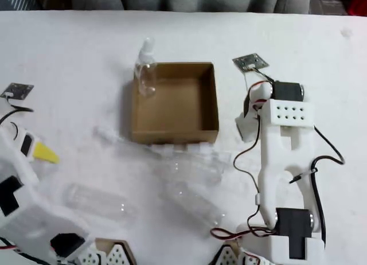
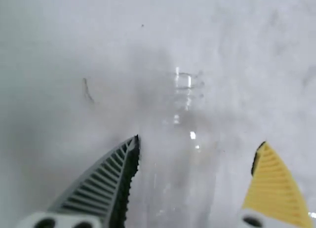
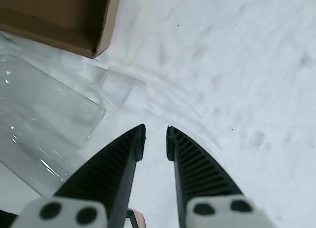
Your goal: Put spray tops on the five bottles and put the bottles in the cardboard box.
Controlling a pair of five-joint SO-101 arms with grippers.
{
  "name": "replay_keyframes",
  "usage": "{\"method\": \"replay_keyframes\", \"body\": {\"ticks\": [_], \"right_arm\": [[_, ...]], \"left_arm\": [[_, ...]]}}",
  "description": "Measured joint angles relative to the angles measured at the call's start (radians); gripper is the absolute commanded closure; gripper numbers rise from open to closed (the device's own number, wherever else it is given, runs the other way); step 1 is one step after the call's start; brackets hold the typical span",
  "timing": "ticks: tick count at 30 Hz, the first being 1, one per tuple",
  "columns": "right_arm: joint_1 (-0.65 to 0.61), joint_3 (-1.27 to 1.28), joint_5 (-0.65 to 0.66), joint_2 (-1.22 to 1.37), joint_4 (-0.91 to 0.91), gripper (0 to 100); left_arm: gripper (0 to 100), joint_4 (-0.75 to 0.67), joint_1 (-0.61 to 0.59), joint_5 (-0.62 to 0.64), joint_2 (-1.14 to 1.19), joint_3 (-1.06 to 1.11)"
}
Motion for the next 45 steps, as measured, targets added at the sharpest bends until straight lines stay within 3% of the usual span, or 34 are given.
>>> {"method": "replay_keyframes", "body": {"ticks": [9,17,23,29,32,36,40,45], "right_arm": [[0.0,0.0,0.0,0.0,0.0,95.0],[0.002,0.0,-0.04,0.0,0.0,95.0],[-0.006,0.0,-0.04,0.0,0.002,95.4],[-0.086,0.0,-0.046,-0.023,0.068,95.4],[-0.129,0.0,-0.071,-0.038,0.083,95.4],[-0.127,0.0,-0.097,-0.044,0.087,95.4],[-0.137,0.0,-0.101,-0.044,0.091,95.4],[-0.132,0.0,-0.101,-0.044,0.091,95.4]], "left_arm": [[68,-0.063,0.003,0.0,0.1,0.0],[98,-0.144,0.012,-0.008,0.097,0.031],[98,-0.17,0.021,-0.072,0.074,0.092],[98,-0.114,0.021,0.078,0.077,0.057],[97,-0.068,0.02,0.218,0.095,0.023],[81,-0.054,0.018,0.364,0.097,0.012],[67,-0.054,0.011,0.388,0.098,0.009],[64,-0.057,-0.023,0.382,0.1,-0.002]]}}
